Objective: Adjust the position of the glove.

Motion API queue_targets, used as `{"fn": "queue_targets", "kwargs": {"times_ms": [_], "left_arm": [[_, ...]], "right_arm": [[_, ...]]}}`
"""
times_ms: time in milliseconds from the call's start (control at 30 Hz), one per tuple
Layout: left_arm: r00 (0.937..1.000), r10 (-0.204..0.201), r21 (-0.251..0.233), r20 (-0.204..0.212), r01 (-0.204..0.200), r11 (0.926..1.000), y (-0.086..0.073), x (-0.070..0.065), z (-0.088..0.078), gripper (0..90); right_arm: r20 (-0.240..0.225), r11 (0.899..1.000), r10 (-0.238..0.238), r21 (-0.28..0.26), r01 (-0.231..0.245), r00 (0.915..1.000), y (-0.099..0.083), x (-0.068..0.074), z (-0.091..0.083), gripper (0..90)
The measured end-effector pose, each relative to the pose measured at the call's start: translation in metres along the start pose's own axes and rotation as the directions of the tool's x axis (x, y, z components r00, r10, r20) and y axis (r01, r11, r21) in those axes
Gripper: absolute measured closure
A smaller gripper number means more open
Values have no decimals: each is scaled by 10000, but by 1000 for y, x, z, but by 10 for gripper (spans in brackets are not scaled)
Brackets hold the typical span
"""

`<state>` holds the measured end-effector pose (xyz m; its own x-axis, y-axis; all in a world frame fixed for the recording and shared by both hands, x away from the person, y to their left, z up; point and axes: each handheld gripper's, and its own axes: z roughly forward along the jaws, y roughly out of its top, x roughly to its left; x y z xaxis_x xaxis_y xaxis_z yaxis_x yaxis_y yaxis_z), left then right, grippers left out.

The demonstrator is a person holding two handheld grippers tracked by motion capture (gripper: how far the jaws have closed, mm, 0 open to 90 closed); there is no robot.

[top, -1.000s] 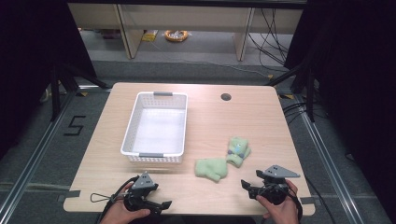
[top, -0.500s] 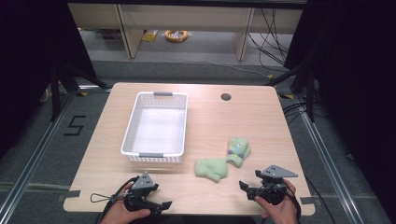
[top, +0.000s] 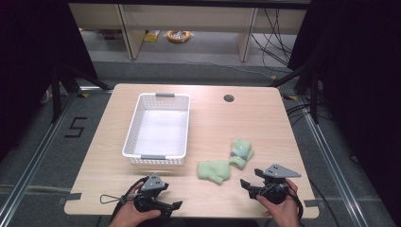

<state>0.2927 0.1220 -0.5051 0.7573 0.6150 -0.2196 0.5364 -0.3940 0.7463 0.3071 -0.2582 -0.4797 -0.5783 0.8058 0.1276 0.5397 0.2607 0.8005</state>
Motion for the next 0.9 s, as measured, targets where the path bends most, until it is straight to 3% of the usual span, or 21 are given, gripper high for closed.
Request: {"fn": "queue_targets", "kwargs": {"times_ms": [67, 167, 200, 233, 300, 367, 433, 500, 533, 567, 600, 633, 700, 833, 867, 900], "left_arm": [[9999, 61, 73, 97, -61, 10000, 3, -3, 5, 162], [9999, 127, 39, 87, -127, 9999, 6, -6, 11, 162], [9995, 312, 217, 95, -314, 9993, 10, -8, 14, 162], [9982, 585, 255, 105, -587, 9979, 12, -8, 16, 162], [9984, 549, 150, 136, -551, 9984, 14, -11, 20, 162], [9989, 462, 160, 82, -463, 9988, 16, -12, 22, 163], [9980, 630, 150, 37, -630, 9979, 19, -11, 24, 171], [9985, 540, 114, 52, -541, 9985, 22, -10, 25, 173], [9976, 695, 222, 29, -696, 9973, 26, -8, 25, 176], [9976, 695, 222, 29, -696, 9973, 26, -8, 25, 177], [9986, 530, -100, 24, -529, 9985, 30, -8, 29, 181], [9983, 578, -8, -15, -578, 9983, 31, -7, 30, 187], [9986, 518, -24, -53, -518, 9987, 34, -6, 35, 190], [9975, 695, 128, -84, -694, 9975, 39, -4, 40, 202], [9965, 835, 191, -87, -833, 9963, 43, -5, 45, 207], [9975, 695, 131, -129, -693, 9975, 44, -6, 49, 213]], "right_arm": [[-10, 9996, -284, -46, 284, 9996, 3, -1, 2, 309], [-81, 9995, -311, -58, 311, 9995, 4, 0, 3, 318], [-36, 9999, -96, 94, 96, 9999, 5, 3, 3, 328], [-58, 9994, -328, -61, 327, 9994, 6, 0, 4, 337], [-85, 9997, -209, 124, 210, 9997, 6, 3, 4, 349], [-133, 9992, -382, 57, 383, 9992, 7, 1, 6, 357], [-143, 9997, -98, 236, 102, 9998, 8, 4, 6, 363], [-234, 9984, -528, 169, 532, 9983, 9, 0, 10, 370], [-241, 9986, -504, 125, 507, 9984, 11, 0, 13, 383], [-241, 9986, -504, 125, 507, 9984, 11, 0, 13, 383], [-252, 9986, -469, 218, 475, 9986, 14, 2, 15, 399], [-280, 9988, -399, 269, 407, 9988, 15, 3, 16, 405], [-228, 9969, -762, 180, 766, 9968, 19, 2, 20, 418], [-371, 9953, -911, 282, 922, 9951, 23, 1, 26, 434], [-320, 9965, -728, 395, 741, 9968, 25, 3, 30, 443], [-347, 9949, -906, 419, 921, 9953, 27, 3, 32, 449]]}}
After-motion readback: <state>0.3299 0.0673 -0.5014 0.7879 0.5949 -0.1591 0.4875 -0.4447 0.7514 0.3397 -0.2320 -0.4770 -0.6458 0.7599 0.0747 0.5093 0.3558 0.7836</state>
